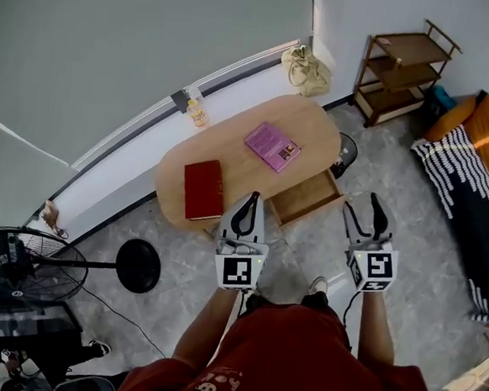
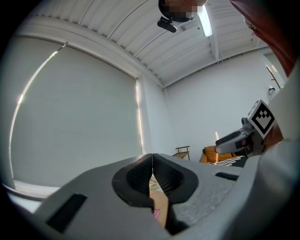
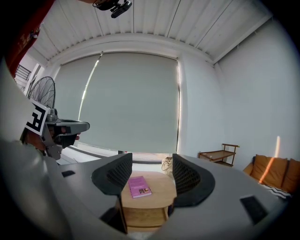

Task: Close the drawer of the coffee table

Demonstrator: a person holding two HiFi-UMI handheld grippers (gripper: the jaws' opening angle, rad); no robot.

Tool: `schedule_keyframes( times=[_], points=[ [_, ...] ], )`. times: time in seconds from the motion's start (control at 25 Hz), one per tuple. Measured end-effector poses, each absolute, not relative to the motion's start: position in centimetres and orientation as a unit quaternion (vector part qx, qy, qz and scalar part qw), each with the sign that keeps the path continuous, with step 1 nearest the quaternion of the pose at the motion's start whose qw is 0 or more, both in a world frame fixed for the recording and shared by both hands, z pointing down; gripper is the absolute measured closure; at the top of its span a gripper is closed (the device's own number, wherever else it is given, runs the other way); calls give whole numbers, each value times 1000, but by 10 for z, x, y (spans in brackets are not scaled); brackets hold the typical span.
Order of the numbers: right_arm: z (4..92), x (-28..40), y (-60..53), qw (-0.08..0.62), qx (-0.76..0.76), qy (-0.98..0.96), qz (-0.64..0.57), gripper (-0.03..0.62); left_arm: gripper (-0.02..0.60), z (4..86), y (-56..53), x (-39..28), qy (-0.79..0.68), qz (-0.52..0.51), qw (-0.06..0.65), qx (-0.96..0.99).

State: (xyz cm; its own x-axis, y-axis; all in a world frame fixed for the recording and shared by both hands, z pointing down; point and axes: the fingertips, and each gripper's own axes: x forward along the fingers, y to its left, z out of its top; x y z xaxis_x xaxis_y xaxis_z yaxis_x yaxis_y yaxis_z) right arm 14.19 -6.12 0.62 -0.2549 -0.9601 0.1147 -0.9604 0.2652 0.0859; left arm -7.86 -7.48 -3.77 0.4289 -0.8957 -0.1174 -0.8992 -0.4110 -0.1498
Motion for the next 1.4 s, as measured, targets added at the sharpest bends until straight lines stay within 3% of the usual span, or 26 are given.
schedule_keyframes(
  times=[0.28, 0.68, 0.88, 1.16, 1.4],
  points=[
    [37, 157, -57, 88, 605, -791, 31, 347, 574, -9, -74, -59, 525, -12, 78, -848],
    [145, 152, -73, 121, 575, -804, 93, 347, 573, 101, -89, -54, 521, -86, 31, -848],
    [232, 140, -81, 133, 557, -812, 117, 347, 574, 192, -87, -65, 496, -177, 17, -850],
    [384, 95, -95, 168, 525, -819, 159, 333, 572, 346, -97, -82, 505, -173, -67, -843],
    [483, 72, -83, 183, 517, -817, 177, 324, 574, 447, -92, -90, 512, -166, -81, -839]
  ],
)
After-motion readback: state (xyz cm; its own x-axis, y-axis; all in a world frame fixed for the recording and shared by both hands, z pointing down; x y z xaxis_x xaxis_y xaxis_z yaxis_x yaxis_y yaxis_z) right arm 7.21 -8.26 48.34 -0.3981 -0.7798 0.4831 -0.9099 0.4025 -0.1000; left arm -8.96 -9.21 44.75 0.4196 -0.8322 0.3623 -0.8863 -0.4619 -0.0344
